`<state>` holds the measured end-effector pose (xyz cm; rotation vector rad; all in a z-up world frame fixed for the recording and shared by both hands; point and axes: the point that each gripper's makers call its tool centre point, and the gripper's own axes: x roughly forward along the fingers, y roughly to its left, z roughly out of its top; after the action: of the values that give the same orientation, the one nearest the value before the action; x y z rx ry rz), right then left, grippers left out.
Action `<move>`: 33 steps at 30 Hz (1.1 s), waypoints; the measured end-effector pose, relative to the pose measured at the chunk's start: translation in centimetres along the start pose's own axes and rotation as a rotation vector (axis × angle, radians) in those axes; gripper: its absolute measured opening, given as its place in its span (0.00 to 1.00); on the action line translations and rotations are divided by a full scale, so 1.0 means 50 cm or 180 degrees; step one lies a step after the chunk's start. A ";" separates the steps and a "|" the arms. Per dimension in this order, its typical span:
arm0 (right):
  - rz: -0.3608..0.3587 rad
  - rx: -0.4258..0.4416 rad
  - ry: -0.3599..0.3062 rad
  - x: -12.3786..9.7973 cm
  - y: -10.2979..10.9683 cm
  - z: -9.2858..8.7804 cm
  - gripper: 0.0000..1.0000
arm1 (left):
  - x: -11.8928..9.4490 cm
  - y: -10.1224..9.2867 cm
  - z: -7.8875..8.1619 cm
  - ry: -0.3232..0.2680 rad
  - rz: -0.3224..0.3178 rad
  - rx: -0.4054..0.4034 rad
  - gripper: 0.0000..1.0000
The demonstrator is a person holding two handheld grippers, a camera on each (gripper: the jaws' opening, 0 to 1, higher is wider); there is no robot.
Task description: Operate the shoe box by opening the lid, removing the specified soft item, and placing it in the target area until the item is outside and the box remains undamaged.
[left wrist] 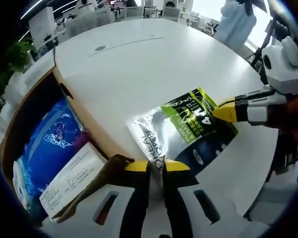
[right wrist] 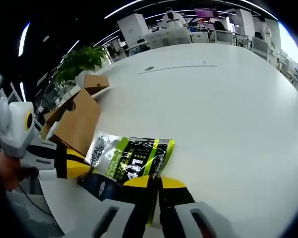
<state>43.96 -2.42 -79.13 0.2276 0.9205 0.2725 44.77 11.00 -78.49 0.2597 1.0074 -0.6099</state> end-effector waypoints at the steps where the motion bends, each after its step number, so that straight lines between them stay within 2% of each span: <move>1: -0.0002 -0.0001 -0.0004 -0.001 0.001 0.000 0.04 | -0.002 0.000 -0.001 -0.0001 -0.0002 -0.0004 0.10; 9: -0.0039 -0.0008 -0.0052 -0.016 0.005 0.002 0.09 | -0.023 0.003 -0.011 -0.0032 -0.0022 -0.0001 0.11; 17: -0.0088 0.0042 -0.0205 -0.050 0.007 0.014 0.12 | -0.058 0.004 -0.020 -0.0127 -0.0042 0.0003 0.12; 26: -0.0047 -0.0023 -0.0310 -0.080 0.036 0.029 0.17 | -0.098 0.010 -0.025 -0.0273 -0.0109 0.0019 0.16; 29: -0.0019 -0.0009 -0.0355 -0.088 0.055 0.033 0.19 | -0.114 -0.004 -0.031 -0.0361 -0.0242 0.0100 0.20; 33: 0.0016 0.0011 -0.0432 -0.092 0.079 0.033 0.20 | -0.138 0.002 -0.041 -0.0435 -0.0274 0.0104 0.22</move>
<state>42.09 -0.33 -73.49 0.2489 0.7864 0.2570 40.71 14.53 -73.69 0.2015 0.8807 -0.7133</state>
